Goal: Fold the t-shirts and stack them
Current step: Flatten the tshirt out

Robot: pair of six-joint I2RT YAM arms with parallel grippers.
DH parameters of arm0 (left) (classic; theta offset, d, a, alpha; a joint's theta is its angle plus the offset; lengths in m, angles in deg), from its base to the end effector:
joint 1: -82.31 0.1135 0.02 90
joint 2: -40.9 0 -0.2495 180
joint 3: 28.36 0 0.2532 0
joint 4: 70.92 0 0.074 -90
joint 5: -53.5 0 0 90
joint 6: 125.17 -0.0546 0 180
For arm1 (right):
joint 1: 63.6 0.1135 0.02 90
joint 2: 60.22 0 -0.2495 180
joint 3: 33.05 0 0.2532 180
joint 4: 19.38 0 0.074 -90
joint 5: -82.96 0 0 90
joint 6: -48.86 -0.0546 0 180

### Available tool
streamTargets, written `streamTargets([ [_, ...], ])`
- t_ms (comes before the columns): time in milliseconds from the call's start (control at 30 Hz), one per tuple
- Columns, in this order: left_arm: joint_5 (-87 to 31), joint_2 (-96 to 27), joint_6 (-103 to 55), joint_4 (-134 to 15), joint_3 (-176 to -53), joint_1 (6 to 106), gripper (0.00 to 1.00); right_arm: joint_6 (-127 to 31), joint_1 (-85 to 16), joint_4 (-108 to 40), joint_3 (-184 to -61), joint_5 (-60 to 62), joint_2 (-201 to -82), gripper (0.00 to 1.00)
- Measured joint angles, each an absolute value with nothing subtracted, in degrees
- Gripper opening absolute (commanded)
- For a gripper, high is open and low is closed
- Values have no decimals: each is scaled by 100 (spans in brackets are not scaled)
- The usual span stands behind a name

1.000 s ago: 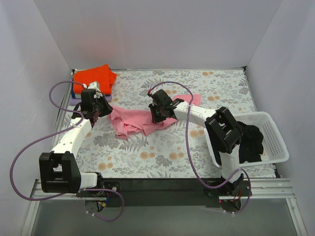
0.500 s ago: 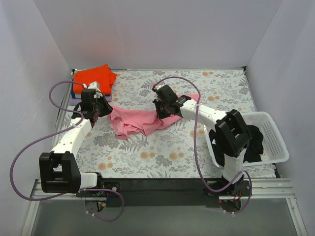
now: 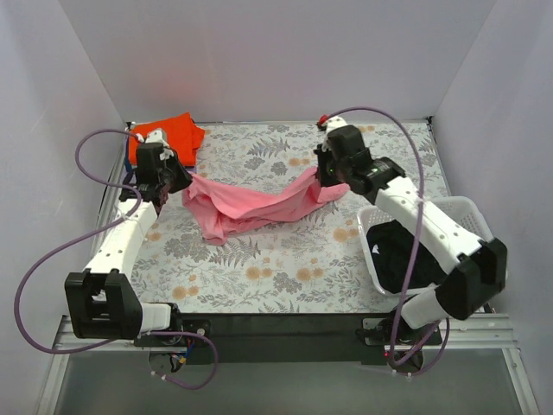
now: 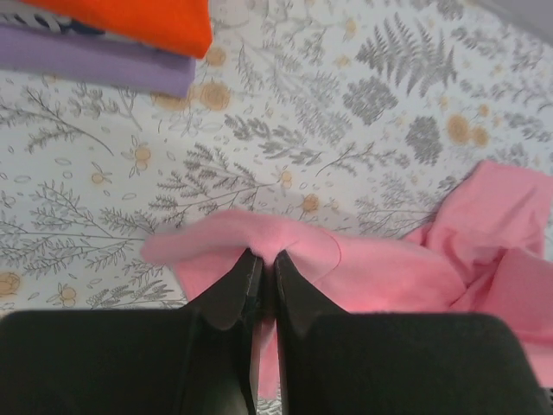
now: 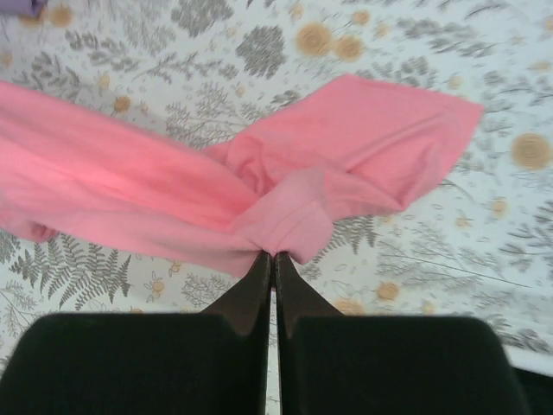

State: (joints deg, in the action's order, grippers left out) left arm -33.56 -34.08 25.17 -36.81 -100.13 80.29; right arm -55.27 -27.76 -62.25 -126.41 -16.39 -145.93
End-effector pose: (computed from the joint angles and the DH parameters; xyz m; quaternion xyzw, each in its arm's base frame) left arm 0.3101 -0.0137 0.2624 -0.4266 0.7879 -0.2493 0.3676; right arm 0.2944 0.2017 0.3223 -0.1298 0.8762 0.1281 0.4462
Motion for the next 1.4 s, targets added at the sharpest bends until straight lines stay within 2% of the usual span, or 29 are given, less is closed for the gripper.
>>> streamTargets([
  [233, -3455, -2958, 2484, -3128, -11593, 8031, 0, -5055, -3272, -6693, -13207, -2091, -13030, 1],
  [667, -3133, -514, 2279, -2297, -13744, 8031, 0, -4557, -3268, -6863, -14143, -2076, -10632, 1],
  [933, -2817, -169, 2163, -2172, -15211, 8031, 0, -4533, -3268, -6846, -14720, -1569, -10106, 1],
  [1067, -2690, -252, 2124, -2122, -15121, 8033, 0, -4535, -3268, -6839, -14589, -1479, -10158, 1],
  [1200, -2467, -614, 2110, -2212, -14419, 8031, 0, -4533, -3268, -6730, -14055, -1645, -10261, 1],
  [1400, -1966, -2136, 2045, -2631, -12959, 8033, 0, -4520, -3268, -6485, -13043, -2124, -11043, 1],
])
